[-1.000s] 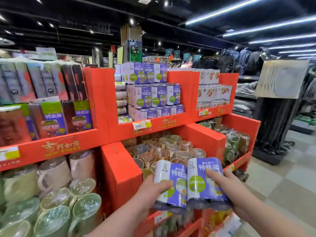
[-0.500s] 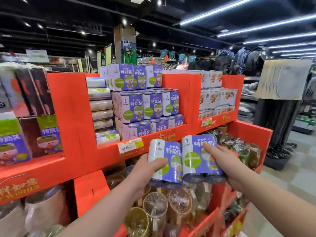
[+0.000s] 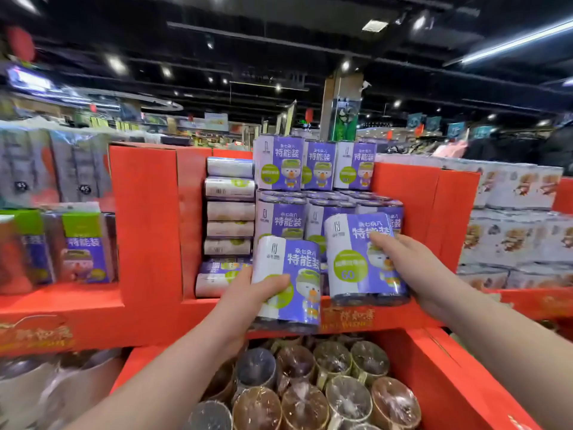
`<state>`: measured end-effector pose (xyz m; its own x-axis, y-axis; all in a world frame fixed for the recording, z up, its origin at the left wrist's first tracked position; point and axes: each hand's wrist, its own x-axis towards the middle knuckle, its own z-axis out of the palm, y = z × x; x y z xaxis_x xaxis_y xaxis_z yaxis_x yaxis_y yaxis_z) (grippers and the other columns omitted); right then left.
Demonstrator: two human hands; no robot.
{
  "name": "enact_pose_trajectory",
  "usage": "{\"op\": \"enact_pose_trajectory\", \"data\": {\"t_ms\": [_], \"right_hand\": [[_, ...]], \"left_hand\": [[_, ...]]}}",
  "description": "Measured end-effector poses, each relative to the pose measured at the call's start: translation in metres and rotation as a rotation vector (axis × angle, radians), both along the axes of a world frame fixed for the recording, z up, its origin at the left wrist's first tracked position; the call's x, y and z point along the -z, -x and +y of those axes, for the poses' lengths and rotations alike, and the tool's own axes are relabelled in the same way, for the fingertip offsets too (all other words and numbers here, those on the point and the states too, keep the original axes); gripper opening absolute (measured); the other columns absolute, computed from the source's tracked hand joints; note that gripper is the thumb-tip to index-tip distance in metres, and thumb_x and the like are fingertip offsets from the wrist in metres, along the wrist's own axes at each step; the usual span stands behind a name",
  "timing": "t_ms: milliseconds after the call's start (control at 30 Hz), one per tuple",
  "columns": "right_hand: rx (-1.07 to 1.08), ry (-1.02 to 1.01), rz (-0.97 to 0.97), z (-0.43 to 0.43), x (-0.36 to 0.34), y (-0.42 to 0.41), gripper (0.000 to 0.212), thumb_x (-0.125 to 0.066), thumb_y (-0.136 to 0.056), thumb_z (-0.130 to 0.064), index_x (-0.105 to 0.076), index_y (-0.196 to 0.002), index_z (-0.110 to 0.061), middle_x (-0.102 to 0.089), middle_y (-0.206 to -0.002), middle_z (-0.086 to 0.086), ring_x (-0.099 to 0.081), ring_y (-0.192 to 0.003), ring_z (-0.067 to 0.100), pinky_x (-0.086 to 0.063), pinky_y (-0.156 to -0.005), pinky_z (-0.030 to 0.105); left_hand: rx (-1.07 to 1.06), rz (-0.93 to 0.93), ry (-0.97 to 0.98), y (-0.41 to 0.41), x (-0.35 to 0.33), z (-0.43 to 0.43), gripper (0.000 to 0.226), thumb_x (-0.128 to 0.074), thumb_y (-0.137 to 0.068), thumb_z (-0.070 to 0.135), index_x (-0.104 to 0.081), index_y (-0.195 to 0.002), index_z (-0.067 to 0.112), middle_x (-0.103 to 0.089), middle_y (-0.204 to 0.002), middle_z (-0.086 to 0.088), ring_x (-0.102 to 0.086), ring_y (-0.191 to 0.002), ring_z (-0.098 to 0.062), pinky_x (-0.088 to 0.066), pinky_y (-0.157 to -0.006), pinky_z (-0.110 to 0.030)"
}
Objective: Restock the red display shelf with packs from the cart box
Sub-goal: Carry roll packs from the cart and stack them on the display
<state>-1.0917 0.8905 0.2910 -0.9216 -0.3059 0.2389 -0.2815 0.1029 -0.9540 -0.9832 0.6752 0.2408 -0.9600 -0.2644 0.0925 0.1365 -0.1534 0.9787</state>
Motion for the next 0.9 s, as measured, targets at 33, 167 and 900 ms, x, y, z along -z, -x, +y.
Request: {"op": "enact_pose_trajectory", "data": {"t_ms": [33,167,900], "right_hand": [[0.002,-0.011,0.036,0.001,-0.012,0.012,0.019,-0.052,-0.096,-0.029,-0.060,-0.083,-0.016,-0.061,-0.070,-0.006,-0.055,-0.056,0.005,-0.044,-0.042,0.014],[-0.086,-0.046,0.190,-0.002,-0.057,0.065,0.027,-0.052,-0.096,-0.032,-0.063,-0.102,-0.008,-0.068,-0.093,0.010,-0.062,-0.073,0.021,-0.053,-0.054,0.022],[0.000,-0.166,0.283,-0.091,-0.110,0.225,0.050,-0.069,-0.085,-0.034,-0.050,-0.126,-0.011,-0.058,-0.122,0.010,-0.057,-0.110,0.029,-0.047,-0.082,0.038]], "left_hand": [[-0.027,0.009,0.000,0.006,-0.003,0.003,0.029,-0.063,-0.086,0.010,-0.062,-0.115,0.009,-0.075,-0.098,-0.008,-0.072,-0.084,-0.023,-0.057,-0.079,-0.036],[-0.132,0.039,-0.025,0.020,-0.009,0.007,0.026,-0.061,-0.086,0.010,-0.063,-0.112,0.010,-0.075,-0.098,-0.010,-0.072,-0.082,-0.023,-0.058,-0.073,-0.034],[-0.257,0.134,0.074,0.041,-0.033,-0.045,0.078,-0.078,-0.047,0.037,-0.061,-0.117,0.007,-0.071,-0.105,-0.019,-0.066,-0.098,-0.044,-0.051,-0.087,-0.051]]}}
